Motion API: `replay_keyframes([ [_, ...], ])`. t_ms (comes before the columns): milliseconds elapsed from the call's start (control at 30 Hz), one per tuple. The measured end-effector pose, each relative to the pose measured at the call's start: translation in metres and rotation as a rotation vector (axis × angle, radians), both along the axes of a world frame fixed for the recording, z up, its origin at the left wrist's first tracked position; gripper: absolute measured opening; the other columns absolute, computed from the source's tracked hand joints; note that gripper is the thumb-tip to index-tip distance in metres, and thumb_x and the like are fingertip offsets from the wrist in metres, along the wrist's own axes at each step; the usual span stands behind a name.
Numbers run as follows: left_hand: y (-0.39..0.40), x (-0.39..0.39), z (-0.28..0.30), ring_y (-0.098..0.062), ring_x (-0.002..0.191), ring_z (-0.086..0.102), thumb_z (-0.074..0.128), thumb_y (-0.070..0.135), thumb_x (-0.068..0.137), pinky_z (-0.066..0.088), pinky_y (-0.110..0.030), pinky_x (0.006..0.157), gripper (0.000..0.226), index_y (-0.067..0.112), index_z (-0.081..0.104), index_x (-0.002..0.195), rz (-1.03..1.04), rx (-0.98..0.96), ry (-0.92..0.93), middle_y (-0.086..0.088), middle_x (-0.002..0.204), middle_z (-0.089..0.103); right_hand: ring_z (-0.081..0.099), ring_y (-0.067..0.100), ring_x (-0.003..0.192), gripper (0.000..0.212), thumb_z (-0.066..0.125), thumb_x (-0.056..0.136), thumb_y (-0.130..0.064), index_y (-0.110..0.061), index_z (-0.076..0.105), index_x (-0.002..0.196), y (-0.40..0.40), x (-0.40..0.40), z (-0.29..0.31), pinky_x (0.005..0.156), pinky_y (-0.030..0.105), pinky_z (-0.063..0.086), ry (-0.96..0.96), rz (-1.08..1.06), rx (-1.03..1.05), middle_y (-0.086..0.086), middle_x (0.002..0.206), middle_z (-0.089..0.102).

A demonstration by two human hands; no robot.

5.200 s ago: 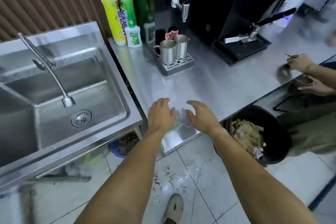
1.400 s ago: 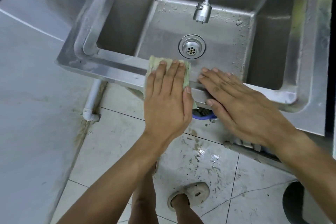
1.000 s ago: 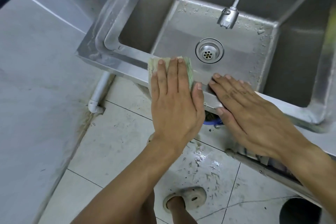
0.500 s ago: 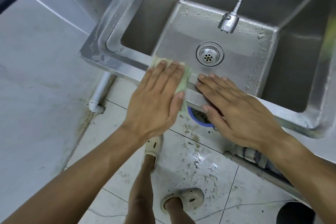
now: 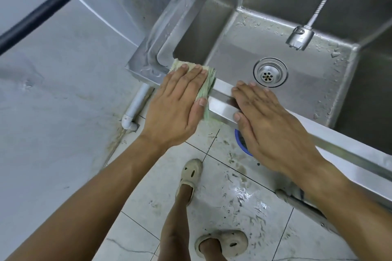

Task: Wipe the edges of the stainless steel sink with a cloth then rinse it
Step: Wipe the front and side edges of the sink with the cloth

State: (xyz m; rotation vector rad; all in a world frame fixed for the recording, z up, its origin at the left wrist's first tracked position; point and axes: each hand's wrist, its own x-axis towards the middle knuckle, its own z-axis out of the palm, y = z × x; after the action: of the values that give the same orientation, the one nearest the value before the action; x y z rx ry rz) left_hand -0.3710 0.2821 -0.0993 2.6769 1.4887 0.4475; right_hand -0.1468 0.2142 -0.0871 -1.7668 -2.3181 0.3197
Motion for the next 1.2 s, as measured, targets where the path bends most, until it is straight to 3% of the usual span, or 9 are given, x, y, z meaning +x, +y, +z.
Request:
replay_keyframes([
  [133,-0.007,0.008,-0.003,-0.029,0.154,0.033,0.03,0.033,0.108,0.022,-0.049,0.127,0.055,0.006,0.048,0.153,0.059,-0.013,-0.075,-0.01,0.16,0.046,0.018,0.017,0.158,0.059,0.019,0.111,-0.038,-0.01,0.032,0.16,0.011,-0.01,-0.003,0.13,0.031,0.006,-0.005,0.01,-0.023,0.006,0.169,0.027],
  [300,0.029,-0.041,-0.001,-0.031,0.153,0.035,0.033,0.034,0.108,0.028,-0.052,0.124,0.056,0.006,0.044,0.155,-0.11,-0.014,0.05,-0.012,0.16,0.046,0.015,0.018,0.159,0.059,0.015,0.111,-0.037,-0.01,0.026,0.162,0.02,-0.013,-0.005,0.13,0.042,0.016,-0.073,0.079,-0.038,0.004,0.171,0.021],
  [467,0.037,-0.049,0.002,-0.028,0.156,0.028,0.032,0.037,0.108,0.02,-0.049,0.128,0.058,0.008,0.042,0.157,0.055,-0.072,0.014,-0.009,0.164,0.041,0.006,0.016,0.16,0.059,0.016,0.112,-0.039,-0.011,0.018,0.164,0.037,-0.027,-0.007,0.13,0.038,0.007,-0.089,0.177,-0.041,0.003,0.172,0.012],
  [633,0.057,-0.074,0.007,-0.026,0.156,0.028,0.032,0.041,0.108,0.021,-0.046,0.128,0.06,0.009,0.042,0.157,-0.046,-0.068,0.084,-0.009,0.163,0.042,0.008,0.018,0.16,0.061,0.015,0.112,-0.042,-0.011,0.021,0.163,0.051,-0.039,-0.006,0.13,0.039,0.008,-0.087,0.201,-0.049,0.004,0.172,0.014],
  [800,0.04,-0.059,0.008,-0.022,0.16,0.018,0.03,0.036,0.109,0.015,-0.047,0.13,0.057,0.01,0.038,0.159,0.081,-0.137,-0.019,-0.006,0.167,0.035,0.008,0.017,0.16,0.061,0.017,0.111,-0.041,-0.009,0.023,0.163,0.062,-0.052,-0.005,0.13,0.041,0.012,-0.064,0.206,-0.062,0.005,0.172,0.014],
  [1000,0.058,-0.083,0.012,-0.023,0.159,0.02,0.029,0.041,0.108,0.018,-0.045,0.129,0.061,0.01,0.037,0.16,-0.066,-0.142,0.084,-0.007,0.167,0.034,0.011,0.017,0.16,0.059,0.021,0.112,-0.039,-0.009,0.024,0.162,0.062,-0.052,-0.007,0.129,0.043,0.017,-0.063,0.203,-0.031,0.006,0.171,0.016],
  [1200,0.118,-0.067,0.026,-0.016,0.161,-0.005,0.016,0.047,0.11,0.001,-0.038,0.131,0.063,0.021,0.013,0.167,-0.028,-0.264,0.136,0.004,0.175,0.005,0.013,0.018,0.159,0.059,0.023,0.112,-0.039,-0.009,0.026,0.162,0.061,-0.055,-0.006,0.129,0.044,0.02,-0.067,0.185,-0.021,0.007,0.171,0.019],
])
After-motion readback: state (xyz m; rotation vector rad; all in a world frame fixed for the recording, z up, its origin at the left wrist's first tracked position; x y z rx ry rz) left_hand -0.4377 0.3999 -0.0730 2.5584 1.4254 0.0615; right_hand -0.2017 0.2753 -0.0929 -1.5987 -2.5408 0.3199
